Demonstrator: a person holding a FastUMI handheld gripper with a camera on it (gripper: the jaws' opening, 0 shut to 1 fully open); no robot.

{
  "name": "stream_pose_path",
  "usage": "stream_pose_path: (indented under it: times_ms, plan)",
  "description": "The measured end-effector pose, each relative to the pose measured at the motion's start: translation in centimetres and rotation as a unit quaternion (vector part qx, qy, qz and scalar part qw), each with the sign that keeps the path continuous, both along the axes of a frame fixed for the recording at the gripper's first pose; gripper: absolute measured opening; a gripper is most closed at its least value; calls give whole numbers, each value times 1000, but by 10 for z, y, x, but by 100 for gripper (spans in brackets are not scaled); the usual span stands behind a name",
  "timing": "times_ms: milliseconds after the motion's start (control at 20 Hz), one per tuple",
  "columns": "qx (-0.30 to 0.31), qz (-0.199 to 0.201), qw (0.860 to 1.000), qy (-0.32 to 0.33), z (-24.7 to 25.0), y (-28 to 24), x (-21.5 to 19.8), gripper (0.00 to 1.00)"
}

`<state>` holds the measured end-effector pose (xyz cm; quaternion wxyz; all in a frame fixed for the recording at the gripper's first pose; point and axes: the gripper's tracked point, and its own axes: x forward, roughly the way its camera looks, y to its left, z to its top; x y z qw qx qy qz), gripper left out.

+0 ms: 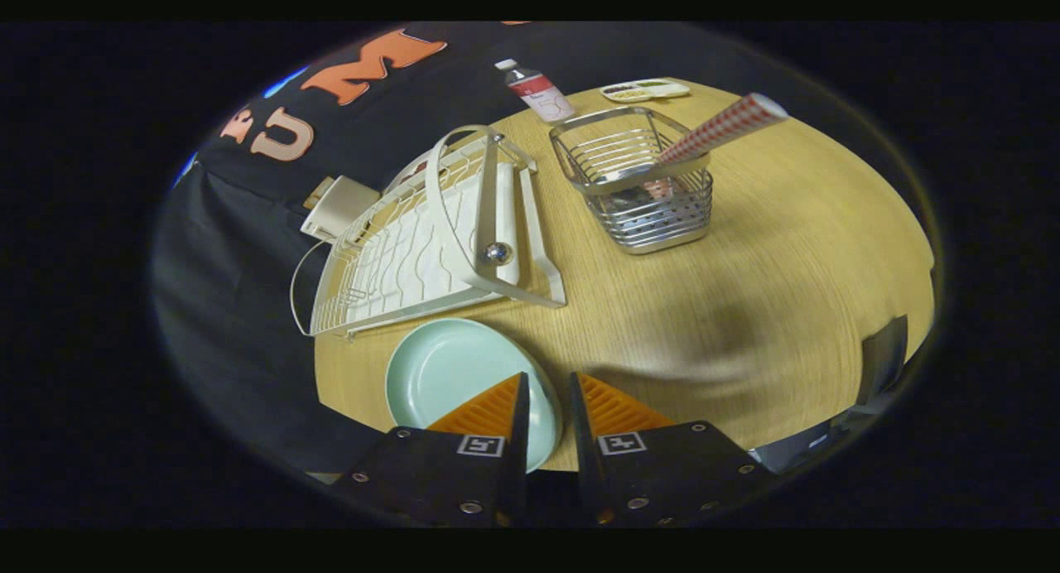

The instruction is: Take the plate from the dish rack, then take the spoon from the basket and place it into the plate.

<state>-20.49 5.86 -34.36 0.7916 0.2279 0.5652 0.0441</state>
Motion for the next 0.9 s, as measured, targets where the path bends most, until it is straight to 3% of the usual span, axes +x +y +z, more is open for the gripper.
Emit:
stream_pose_path:
  times_ms: [350,500,900]
  plan:
    - [-84,26,993,-80,19,-41,22,53]
    - [-98,4,988,-115,30,-57,36,59]
    - [-164,-53,964,-201,56,-110,78,63]
